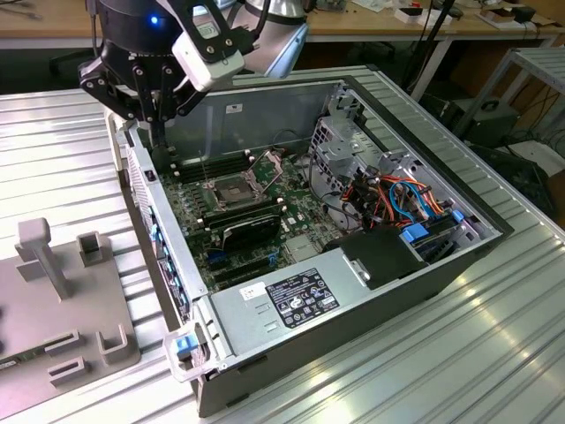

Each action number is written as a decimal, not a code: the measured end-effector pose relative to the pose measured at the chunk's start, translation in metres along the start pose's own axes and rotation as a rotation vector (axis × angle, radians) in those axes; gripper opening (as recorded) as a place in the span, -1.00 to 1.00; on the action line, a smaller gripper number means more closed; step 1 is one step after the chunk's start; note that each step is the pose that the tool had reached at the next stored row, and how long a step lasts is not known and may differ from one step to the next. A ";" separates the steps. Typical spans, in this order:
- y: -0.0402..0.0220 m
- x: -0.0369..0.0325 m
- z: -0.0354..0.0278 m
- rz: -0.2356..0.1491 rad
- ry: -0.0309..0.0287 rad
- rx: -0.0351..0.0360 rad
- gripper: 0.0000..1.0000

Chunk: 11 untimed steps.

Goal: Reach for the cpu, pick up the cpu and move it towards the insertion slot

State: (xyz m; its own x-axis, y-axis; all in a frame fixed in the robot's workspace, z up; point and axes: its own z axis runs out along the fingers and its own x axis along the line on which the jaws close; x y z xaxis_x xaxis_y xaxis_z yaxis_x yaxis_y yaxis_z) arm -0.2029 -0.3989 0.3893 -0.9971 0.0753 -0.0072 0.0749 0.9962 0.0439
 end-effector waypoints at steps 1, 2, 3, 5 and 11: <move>0.0000 0.0005 0.0000 0.000 0.0003 0.0001 -0.79; -0.0001 0.0010 0.0001 0.000 0.0006 0.0001 -0.79; -0.0001 0.0019 0.0001 0.000 0.0009 0.0001 -0.79; -0.0003 0.0038 0.0003 0.000 0.0015 0.0001 -0.79; -0.0005 0.0066 0.0005 0.000 0.0038 0.0003 -0.79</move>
State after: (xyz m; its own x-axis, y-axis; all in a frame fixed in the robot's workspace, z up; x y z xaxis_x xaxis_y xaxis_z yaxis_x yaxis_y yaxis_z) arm -0.2095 -0.3989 0.3887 -0.9972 0.0751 -0.0034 0.0749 0.9962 0.0435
